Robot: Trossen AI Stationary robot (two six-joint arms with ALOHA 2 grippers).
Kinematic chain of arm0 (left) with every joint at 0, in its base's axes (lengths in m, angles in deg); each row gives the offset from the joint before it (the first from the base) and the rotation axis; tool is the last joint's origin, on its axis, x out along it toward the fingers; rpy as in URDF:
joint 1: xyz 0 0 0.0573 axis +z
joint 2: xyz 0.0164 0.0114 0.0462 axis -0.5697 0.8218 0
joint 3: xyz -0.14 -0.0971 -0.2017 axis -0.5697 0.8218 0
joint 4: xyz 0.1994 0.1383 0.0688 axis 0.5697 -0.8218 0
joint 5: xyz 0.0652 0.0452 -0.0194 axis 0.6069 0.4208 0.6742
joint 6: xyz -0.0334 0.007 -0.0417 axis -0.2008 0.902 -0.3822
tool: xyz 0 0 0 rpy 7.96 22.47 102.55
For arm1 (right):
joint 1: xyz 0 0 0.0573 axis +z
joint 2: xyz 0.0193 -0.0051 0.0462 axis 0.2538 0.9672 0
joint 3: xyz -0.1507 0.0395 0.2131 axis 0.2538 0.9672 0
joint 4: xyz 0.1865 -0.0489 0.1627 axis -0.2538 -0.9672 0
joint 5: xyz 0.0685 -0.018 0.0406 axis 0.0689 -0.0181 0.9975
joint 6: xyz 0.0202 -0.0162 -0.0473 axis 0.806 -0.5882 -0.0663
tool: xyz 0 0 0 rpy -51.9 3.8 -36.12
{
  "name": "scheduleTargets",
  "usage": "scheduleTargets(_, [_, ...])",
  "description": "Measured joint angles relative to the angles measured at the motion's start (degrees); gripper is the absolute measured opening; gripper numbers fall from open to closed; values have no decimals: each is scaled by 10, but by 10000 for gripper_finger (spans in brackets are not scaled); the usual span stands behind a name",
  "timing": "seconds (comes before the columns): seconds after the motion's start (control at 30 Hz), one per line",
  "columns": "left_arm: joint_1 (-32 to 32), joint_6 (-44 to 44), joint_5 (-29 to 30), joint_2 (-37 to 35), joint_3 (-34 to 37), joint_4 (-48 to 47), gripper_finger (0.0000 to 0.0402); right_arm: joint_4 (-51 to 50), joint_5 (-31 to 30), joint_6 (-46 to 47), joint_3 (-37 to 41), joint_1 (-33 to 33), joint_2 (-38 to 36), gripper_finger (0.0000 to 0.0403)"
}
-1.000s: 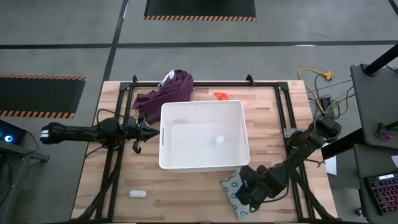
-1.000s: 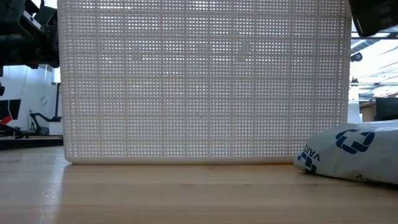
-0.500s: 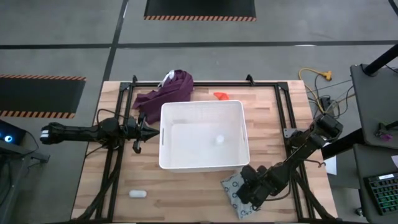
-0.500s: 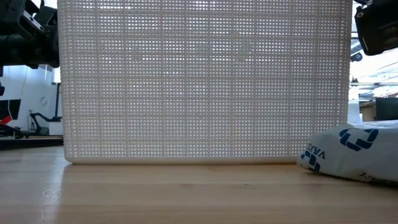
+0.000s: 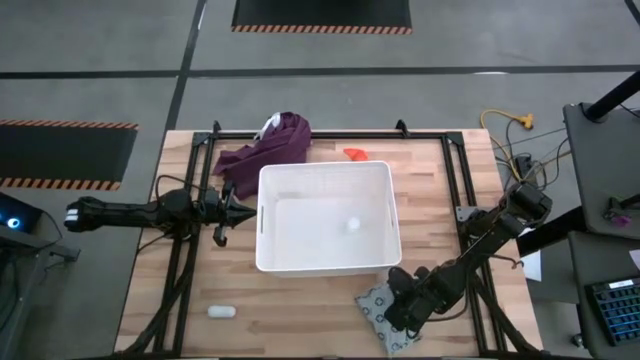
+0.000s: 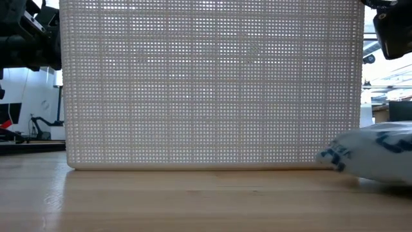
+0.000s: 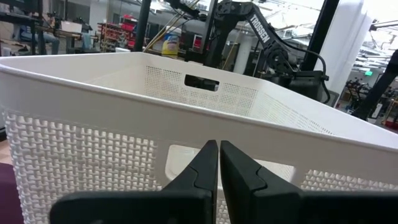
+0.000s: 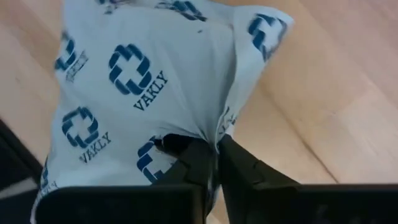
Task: Pick & place medical supplies in basket/bin
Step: Put the light blue mailer bag into the white bin
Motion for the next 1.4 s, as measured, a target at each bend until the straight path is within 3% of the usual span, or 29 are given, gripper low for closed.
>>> scheduleTargets(0.27, [0,0,0,0,0,0,0,0,8,-90,-36,3,-70,6])
scheduleTargets(0.63, [0,0,0,0,0,0,0,21,-19,-319,-144,-10,-181,7])
scheduleTargets(0.87, [0,0,0,0,0,0,0,23,-159,-526,-241,-66,-206,8])
scheduleTargets(1.07, [0,0,2,0,0,0,0,23,-297,-702,-301,-176,-208,8])
scheduleTargets(1.17, [0,0,2,0,0,0,0,21,-289,-747,-306,-249,-206,8])
scheduleTargets(1.4, [0,0,2,0,0,0,0,-30,-135,-893,-304,-387,-171,8])
